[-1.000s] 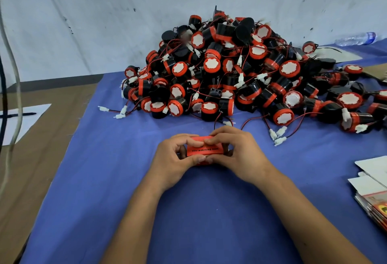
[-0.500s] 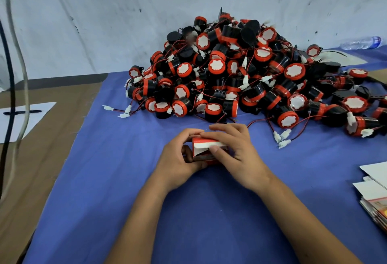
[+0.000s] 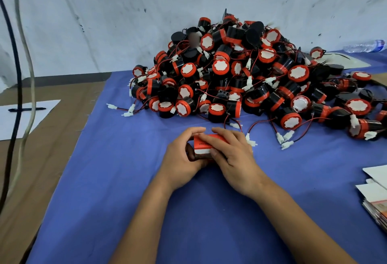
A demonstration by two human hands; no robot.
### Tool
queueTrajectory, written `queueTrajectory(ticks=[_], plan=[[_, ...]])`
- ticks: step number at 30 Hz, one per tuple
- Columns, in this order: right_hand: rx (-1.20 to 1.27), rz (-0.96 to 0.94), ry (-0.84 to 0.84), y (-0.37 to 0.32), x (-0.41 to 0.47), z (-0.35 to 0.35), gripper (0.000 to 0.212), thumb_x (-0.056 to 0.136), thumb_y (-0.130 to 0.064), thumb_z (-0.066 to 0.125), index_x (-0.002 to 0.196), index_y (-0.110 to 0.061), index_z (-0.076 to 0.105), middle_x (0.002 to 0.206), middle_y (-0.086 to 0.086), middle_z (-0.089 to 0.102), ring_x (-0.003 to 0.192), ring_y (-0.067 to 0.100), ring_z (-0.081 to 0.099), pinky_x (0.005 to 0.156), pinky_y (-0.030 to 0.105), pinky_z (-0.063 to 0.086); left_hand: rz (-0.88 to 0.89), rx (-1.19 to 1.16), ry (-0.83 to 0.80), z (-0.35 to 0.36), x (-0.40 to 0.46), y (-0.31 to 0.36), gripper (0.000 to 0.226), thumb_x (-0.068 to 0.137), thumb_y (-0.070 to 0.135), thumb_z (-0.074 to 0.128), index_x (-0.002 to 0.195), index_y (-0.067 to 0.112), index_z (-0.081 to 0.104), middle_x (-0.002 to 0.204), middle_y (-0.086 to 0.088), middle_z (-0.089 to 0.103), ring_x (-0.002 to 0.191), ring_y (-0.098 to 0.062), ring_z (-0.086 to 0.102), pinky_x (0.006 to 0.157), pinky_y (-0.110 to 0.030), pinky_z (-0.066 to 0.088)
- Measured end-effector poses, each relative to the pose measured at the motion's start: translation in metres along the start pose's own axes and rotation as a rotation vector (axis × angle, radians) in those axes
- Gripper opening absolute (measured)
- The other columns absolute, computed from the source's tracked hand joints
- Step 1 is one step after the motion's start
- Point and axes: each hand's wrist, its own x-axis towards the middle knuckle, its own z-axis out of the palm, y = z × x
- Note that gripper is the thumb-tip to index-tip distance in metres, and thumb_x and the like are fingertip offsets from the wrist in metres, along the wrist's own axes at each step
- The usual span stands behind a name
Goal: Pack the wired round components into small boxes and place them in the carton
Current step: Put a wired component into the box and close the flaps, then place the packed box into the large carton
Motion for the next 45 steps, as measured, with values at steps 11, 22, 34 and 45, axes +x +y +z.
queueTrajectory(ticks=[11, 22, 34, 45], plan=[[0.582, 0.101, 0.081, 0.014, 0.005, -0.008, 0.029, 0.089, -0.018, 0.080, 0.110, -0.038, 0.080, 0.128, -0.016, 0.066, 0.124, 0.004, 0.059, 0.106, 0.042, 0.051, -0.030, -0.061, -0.096, -0.007, 0.001, -0.001, 0.062, 0.081, 0.012, 0.087, 0.135, 0.030, 0.062, 0.133, 0.015, 0.065, 0.125, -0.011, 0.062, 0.100, -0.037, 0.058], [0.518, 0.010, 0.180, 0.017, -0.003, -0.013, 0.026, 0.096, -0.004, 0.068, 0.108, -0.024, 0.080, 0.131, -0.014, 0.066, 0.124, 0.000, 0.059, 0.096, 0.027, 0.055, -0.092, -0.176, -0.002, -0.001, 0.000, 0.002, 0.025, 0.094, 0.010, 0.075, 0.114, 0.022, 0.065, 0.116, 0.004, 0.073, 0.094, -0.018, 0.066, 0.073, -0.026, 0.054], [0.178, -0.156, 0.333, 0.025, -0.004, -0.004, 0.013, 0.092, -0.019, 0.075, 0.104, -0.016, 0.079, 0.123, -0.007, 0.072, 0.113, 0.010, 0.066, 0.087, 0.039, 0.060, 0.310, 0.556, 0.175, 0.006, -0.005, 0.005, 0.019, 0.086, 0.012, 0.084, 0.104, 0.017, 0.082, 0.144, 0.000, 0.063, 0.126, -0.020, 0.056, 0.106, -0.024, 0.043], [-0.259, -0.185, 0.027, 0.009, 0.008, -0.014, 0.030, 0.096, -0.018, 0.066, 0.126, -0.018, 0.062, 0.143, -0.001, 0.055, 0.147, 0.030, 0.034, 0.113, 0.045, 0.041, 0.224, 0.562, 0.279, 0.028, -0.011, 0.014, 0.028, 0.088, -0.001, 0.078, 0.114, 0.008, 0.079, 0.119, -0.007, 0.077, 0.127, -0.025, 0.065, 0.096, -0.028, 0.051]])
